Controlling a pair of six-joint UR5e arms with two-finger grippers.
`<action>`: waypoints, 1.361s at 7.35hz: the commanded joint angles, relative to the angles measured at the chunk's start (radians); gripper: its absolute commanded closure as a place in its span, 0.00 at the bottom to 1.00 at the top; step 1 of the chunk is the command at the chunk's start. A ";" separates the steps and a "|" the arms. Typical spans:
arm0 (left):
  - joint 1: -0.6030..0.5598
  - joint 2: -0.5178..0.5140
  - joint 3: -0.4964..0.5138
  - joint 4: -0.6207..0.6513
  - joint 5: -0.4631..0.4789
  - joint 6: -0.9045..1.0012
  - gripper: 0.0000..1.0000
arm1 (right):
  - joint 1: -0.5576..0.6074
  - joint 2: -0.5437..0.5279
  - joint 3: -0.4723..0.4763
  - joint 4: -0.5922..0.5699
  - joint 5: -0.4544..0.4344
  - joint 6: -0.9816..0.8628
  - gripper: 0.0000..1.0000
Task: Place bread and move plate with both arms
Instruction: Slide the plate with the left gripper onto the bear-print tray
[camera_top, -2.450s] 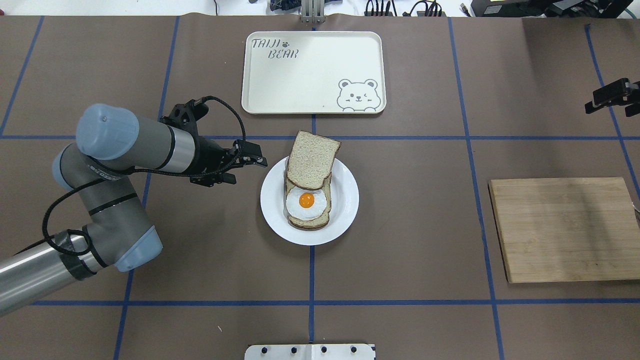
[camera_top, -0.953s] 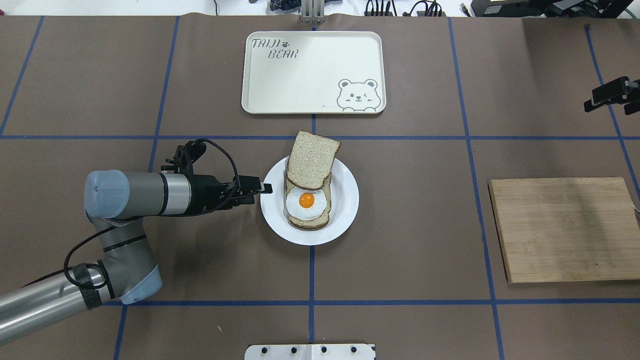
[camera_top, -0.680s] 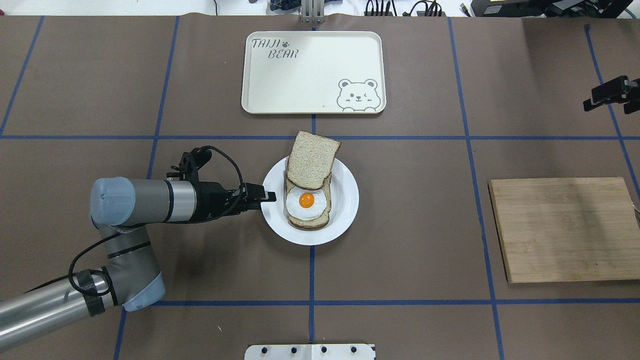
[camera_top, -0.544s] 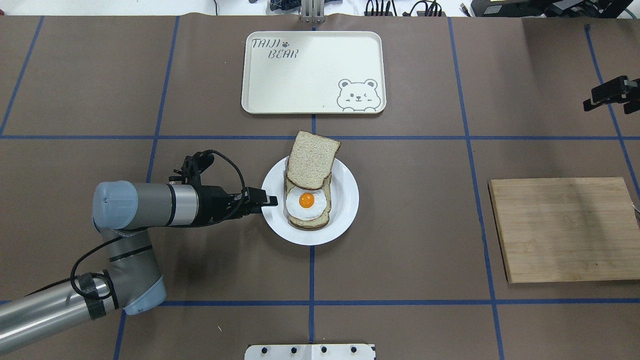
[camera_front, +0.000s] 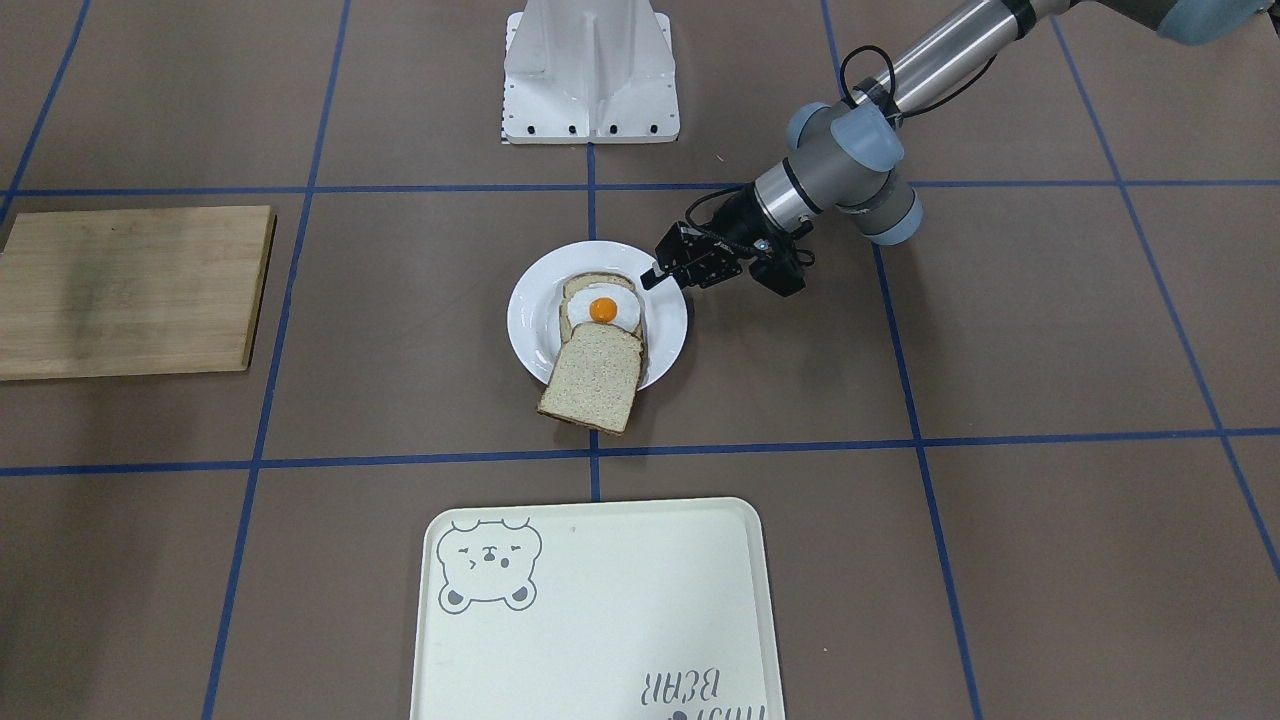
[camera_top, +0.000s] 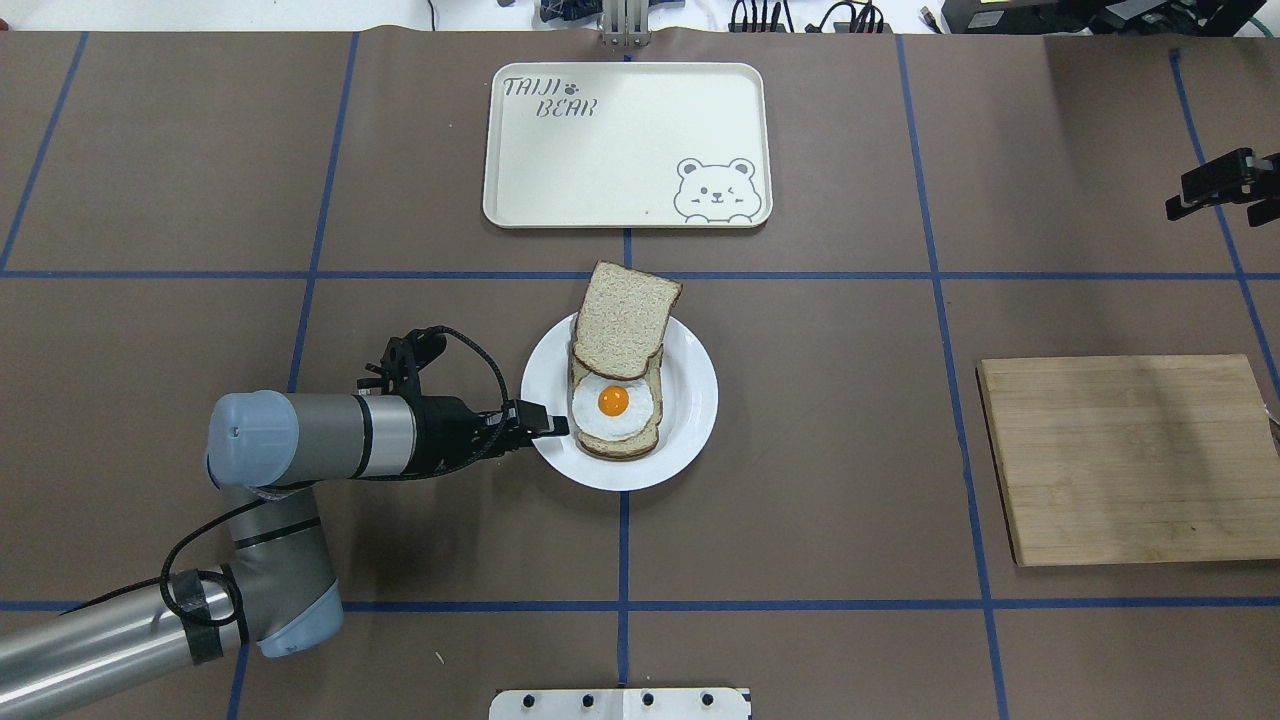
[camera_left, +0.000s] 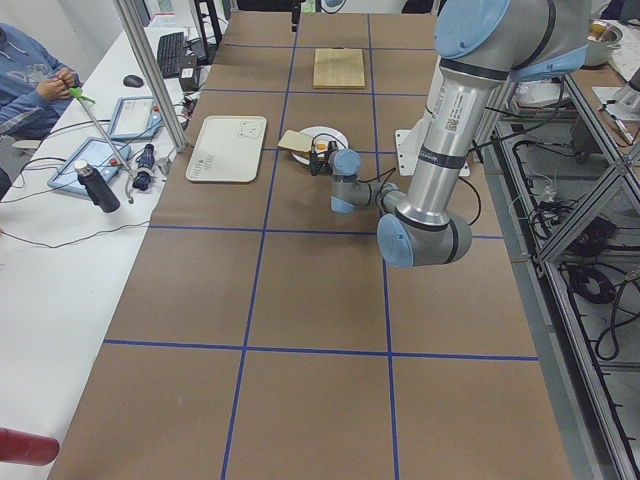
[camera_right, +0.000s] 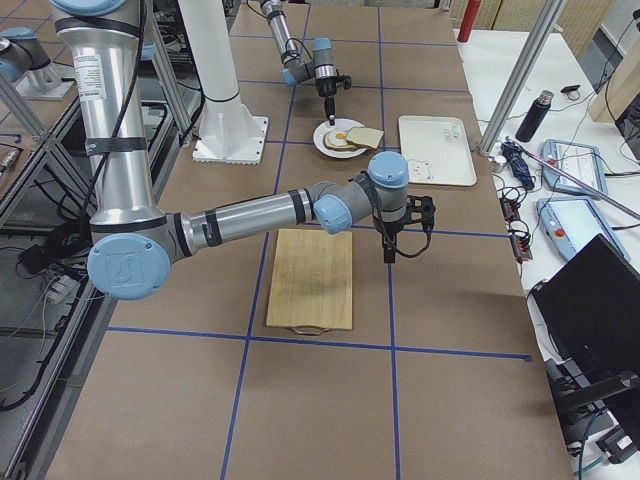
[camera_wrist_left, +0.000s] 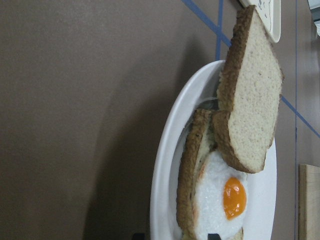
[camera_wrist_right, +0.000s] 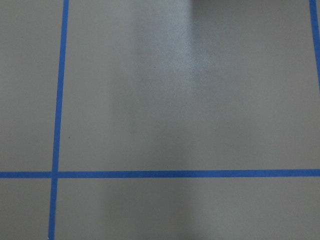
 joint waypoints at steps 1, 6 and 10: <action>0.002 0.001 -0.003 -0.001 0.002 -0.001 1.00 | 0.003 -0.001 0.002 -0.002 -0.001 -0.001 0.01; -0.019 -0.002 -0.001 -0.083 0.063 -0.193 1.00 | 0.005 0.002 0.000 -0.002 -0.001 -0.001 0.01; -0.050 -0.052 0.008 -0.101 0.172 -0.324 1.00 | 0.006 0.000 0.002 -0.002 -0.003 -0.003 0.01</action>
